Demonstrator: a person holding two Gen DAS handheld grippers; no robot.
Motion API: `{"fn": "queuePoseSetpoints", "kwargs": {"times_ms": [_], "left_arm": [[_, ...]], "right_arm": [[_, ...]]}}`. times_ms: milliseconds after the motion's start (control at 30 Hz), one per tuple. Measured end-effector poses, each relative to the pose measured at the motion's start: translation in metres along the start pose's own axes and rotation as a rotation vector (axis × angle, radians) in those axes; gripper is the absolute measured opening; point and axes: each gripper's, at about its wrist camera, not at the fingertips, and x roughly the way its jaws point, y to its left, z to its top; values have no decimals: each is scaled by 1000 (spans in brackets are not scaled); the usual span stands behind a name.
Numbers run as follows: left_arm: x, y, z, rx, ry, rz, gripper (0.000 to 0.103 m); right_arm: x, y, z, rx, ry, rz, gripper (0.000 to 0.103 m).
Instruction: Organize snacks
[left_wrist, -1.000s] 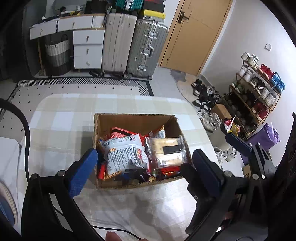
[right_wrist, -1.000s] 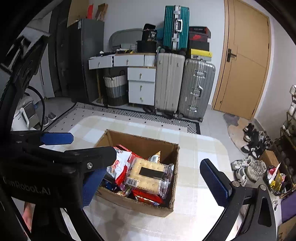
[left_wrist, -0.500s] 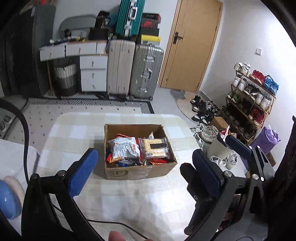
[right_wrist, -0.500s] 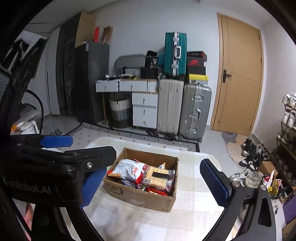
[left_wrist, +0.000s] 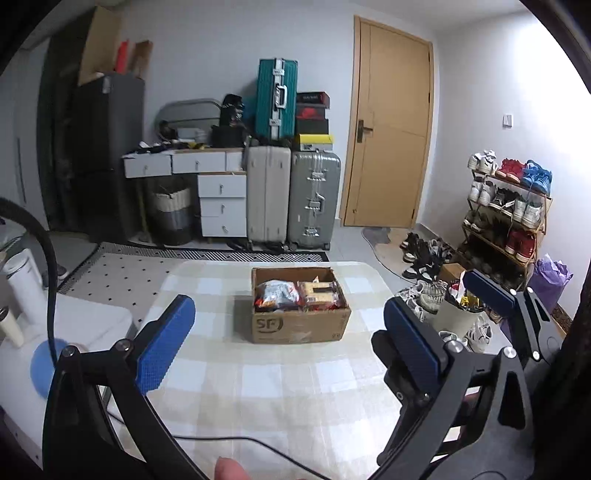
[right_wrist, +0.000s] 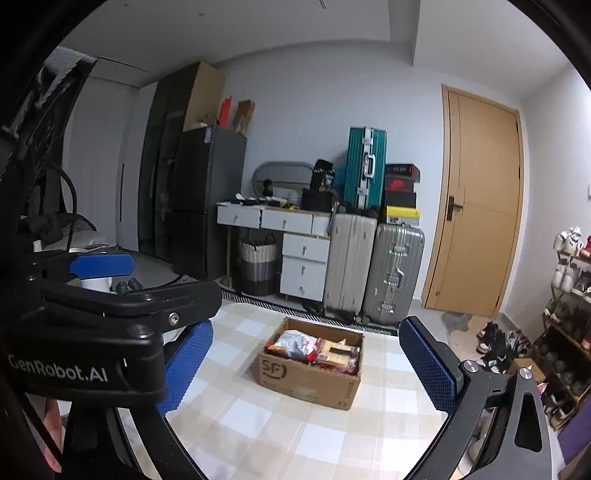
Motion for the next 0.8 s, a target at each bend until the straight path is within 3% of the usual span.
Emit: {"fn": "queuePoseSetpoints", "kwargs": {"times_ms": [167, 367, 533, 800], "left_arm": [[-56, 4, -36, 2, -7, 45, 102], [-71, 8, -83, 1, 18, 75, 102], [-46, 30, -122, -94, 11, 97, 102], [30, 40, -162, -9, -30, 167, 102]], "right_arm": [[-46, 25, -23, 14, -8, -1, 103], [-62, 39, -65, 75, -1, 10, 103], [-40, 41, -103, 90, 21, 17, 103], [40, 5, -150, 167, 97, -78, 103]]}}
